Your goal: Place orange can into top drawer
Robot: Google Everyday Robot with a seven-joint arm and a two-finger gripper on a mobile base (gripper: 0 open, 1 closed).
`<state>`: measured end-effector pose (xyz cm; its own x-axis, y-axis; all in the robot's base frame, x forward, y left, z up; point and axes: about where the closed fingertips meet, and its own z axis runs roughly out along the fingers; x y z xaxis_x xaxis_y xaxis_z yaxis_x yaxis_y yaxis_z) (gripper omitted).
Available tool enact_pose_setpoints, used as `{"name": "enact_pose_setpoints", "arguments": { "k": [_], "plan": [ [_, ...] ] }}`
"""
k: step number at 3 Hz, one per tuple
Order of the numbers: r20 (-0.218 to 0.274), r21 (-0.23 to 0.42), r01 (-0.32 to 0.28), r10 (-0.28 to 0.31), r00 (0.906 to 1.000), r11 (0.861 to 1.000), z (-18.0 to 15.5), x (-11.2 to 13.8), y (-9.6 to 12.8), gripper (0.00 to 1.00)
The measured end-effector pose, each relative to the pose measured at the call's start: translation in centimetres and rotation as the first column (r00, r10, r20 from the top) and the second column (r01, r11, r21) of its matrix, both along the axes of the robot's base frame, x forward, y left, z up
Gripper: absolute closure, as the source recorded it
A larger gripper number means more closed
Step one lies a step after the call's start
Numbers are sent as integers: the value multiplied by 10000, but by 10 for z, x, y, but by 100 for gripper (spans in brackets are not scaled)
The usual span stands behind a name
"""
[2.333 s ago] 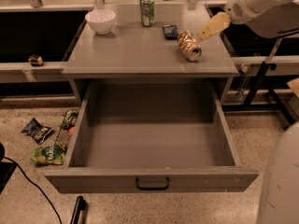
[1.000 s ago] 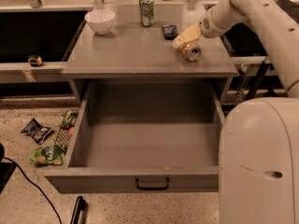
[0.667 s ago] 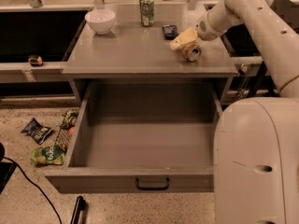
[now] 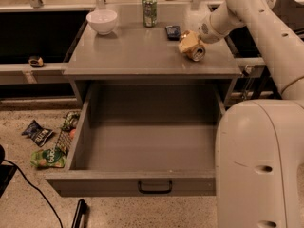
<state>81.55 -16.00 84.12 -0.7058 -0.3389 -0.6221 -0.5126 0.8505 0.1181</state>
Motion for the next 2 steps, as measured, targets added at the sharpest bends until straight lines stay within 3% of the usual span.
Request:
{"name": "enact_pose_setpoints", "arguments": {
  "k": [1,2],
  "plan": [
    [379,-99,-275,279,9989,9996,13,1,5,65],
    [1362,173,-829,798,9875,9964,43,-2,8,88]
  ]
}}
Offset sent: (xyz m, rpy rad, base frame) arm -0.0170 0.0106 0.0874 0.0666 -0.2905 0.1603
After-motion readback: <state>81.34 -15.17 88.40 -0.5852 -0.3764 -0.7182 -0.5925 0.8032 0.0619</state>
